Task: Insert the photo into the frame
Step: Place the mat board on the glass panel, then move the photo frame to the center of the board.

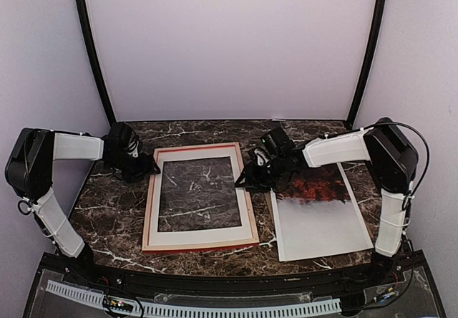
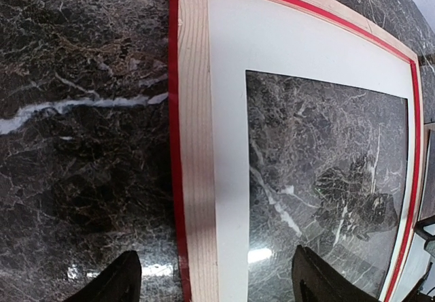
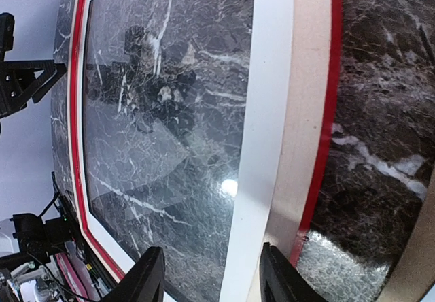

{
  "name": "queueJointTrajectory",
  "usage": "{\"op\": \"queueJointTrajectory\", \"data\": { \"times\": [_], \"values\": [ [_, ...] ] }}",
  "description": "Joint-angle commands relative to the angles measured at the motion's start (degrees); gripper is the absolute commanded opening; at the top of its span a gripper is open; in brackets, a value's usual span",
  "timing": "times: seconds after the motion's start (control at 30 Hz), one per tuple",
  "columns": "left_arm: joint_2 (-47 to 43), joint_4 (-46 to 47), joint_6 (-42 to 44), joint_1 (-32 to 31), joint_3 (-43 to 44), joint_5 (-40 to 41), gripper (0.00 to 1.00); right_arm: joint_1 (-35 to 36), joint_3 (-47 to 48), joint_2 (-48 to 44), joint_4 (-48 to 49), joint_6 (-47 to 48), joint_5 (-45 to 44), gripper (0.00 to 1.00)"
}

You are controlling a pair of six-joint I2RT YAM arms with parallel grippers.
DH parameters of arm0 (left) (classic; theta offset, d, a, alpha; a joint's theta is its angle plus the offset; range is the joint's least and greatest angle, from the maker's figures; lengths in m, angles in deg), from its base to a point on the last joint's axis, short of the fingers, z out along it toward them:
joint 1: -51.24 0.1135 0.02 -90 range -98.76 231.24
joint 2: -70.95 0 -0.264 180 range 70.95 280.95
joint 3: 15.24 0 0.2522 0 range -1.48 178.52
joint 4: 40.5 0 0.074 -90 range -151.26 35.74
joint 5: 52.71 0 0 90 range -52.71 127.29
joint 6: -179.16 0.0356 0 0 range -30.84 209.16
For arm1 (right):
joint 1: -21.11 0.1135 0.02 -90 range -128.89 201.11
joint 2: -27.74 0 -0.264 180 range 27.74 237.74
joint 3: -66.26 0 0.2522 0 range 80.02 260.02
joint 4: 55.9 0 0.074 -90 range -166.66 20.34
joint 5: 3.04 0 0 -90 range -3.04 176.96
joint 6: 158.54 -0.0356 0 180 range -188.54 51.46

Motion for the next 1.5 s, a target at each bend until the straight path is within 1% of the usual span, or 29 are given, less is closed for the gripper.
{"op": "queueJointTrajectory", "data": {
  "times": [0.0,0.13,0.23,0.37,0.57,0.7,0.9,1.07,1.23,1.37,1.47],
  "values": [
    [-2.50,-2.49,1.76,-0.62,1.35,2.54,0.75,0.40,1.85,-3.43,-3.44,2.24,-3.45,0.51],
    [-2.35,-3.18,2.34,-1.69,1.52,4.02,0.70,0.32,2.11,-4.34,-5.14,3.22,-5.09,0.55],
    [-2.11,-3.89,2.82,-2.58,1.61,5.44,0.66,0.29,1.88,-5.32,-6.42,4.03,-6.90,0.55],
    [-1.36,-4.62,3.32,-3.41,1.80,6.92,0.58,-0.02,0.64,-6.68,-6.78,4.39,-8.01,0.55],
    [-0.24,-6.47,4.54,-3.71,2.89,10.59,0.44,-0.58,-3.04,-9.11,-6.30,4.24,-9.09,0.56],
    [0.52,-7.32,5.49,-3.67,3.09,13.06,0.40,-1.78,-6.38,-11.74,-6.58,4.47,-10.26,0.55],
    [1.71,-6.72,5.53,-3.80,3.07,11.54,0.39,-4.86,-9.90,-16.63,-8.09,5.71,-12.82,0.55],
    [1.50,-6.62,5.46,-4.41,3.24,10.93,0.45,-6.58,-12.69,-18.56,-7.25,5.76,-12.67,0.56],
    [1.51,-7.09,5.57,-5.43,3.25,11.35,0.46,-7.64,-15.26,-19.34,-6.57,5.83,-12.68,0.56],
    [1.96,-7.92,5.72,-5.94,3.08,13.02,0.44,-10.16,-17.95,-21.02,-6.99,6.83,-14.13,0.56],
    [2.27,-8.79,6.12,-5.98,3.09,14.99,0.42,-12.94,-19.44,-22.89,-9.42,9.07,-17.21,0.56]
  ]
}}
